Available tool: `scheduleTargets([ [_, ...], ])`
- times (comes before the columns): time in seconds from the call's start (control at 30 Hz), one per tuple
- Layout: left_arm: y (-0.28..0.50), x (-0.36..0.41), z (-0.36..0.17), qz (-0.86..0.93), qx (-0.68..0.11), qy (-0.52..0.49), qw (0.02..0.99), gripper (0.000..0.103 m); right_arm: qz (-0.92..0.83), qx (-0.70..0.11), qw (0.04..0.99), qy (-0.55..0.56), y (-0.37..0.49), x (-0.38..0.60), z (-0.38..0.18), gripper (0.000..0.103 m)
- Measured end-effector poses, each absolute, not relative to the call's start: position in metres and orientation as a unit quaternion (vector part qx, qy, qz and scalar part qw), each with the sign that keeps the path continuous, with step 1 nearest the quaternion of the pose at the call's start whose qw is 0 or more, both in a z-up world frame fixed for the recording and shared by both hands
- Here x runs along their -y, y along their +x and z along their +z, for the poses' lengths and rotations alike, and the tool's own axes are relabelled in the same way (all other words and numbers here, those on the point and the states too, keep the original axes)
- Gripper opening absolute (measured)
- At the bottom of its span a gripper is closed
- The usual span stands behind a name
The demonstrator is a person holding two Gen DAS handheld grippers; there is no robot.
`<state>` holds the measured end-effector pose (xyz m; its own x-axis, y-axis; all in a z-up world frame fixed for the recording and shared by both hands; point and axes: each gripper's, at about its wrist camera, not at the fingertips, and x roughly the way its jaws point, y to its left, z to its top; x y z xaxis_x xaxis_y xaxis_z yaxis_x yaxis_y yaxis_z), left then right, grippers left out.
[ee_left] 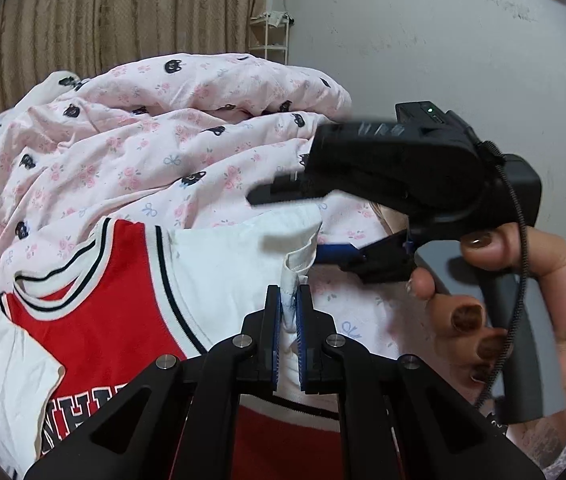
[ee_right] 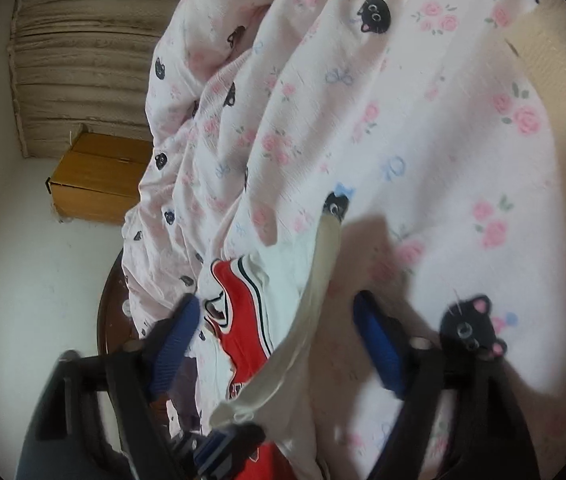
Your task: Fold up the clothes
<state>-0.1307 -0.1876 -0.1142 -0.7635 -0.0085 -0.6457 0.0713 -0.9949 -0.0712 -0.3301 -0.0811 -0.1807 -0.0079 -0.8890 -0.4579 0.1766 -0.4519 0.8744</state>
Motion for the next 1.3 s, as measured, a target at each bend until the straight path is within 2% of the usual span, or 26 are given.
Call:
scheduleTargets([
  [0.03,-0.128,0.190,-0.115,-0.938,-0.057,0.341,0.021,0.006,-0.642,0.305,0.418,0.565,-0.331,0.084,-0.179,0.044],
  [0.13,-0.120,0.198,-0.117,-0.938,-0.090,0.334,0.024,0.006,-0.661,0.281,0.413,0.560,-0.330,0.093,-0.176,0.022],
  [0.33,-0.103,0.216,-0.125,-0.933,-0.160,0.322,0.033,0.006,-0.686,0.241,0.443,0.525,-0.320,0.115,-0.151,0.010],
  [0.7,-0.067,0.234,-0.141,-0.914,-0.261,0.305,0.063,0.006,-0.680,0.155,0.515,0.499,-0.280,0.157,-0.124,0.010],
  [1.17,-0.042,0.254,-0.168,-0.874,-0.350,0.327,0.084,0.006,-0.663,0.087,0.519,0.533,-0.252,0.199,-0.154,0.013],
  [1.2,-0.041,0.254,-0.168,-0.873,-0.352,0.328,0.085,0.006,-0.658,0.085,0.523,0.535,-0.250,0.200,-0.154,0.014],
  [1.27,-0.038,0.256,-0.170,-0.870,-0.356,0.331,0.085,0.007,-0.650,0.079,0.531,0.538,-0.246,0.203,-0.155,0.025],
  [1.3,-0.037,0.256,-0.170,-0.869,-0.356,0.333,0.086,0.007,-0.645,0.077,0.536,0.539,-0.244,0.204,-0.155,0.039],
])
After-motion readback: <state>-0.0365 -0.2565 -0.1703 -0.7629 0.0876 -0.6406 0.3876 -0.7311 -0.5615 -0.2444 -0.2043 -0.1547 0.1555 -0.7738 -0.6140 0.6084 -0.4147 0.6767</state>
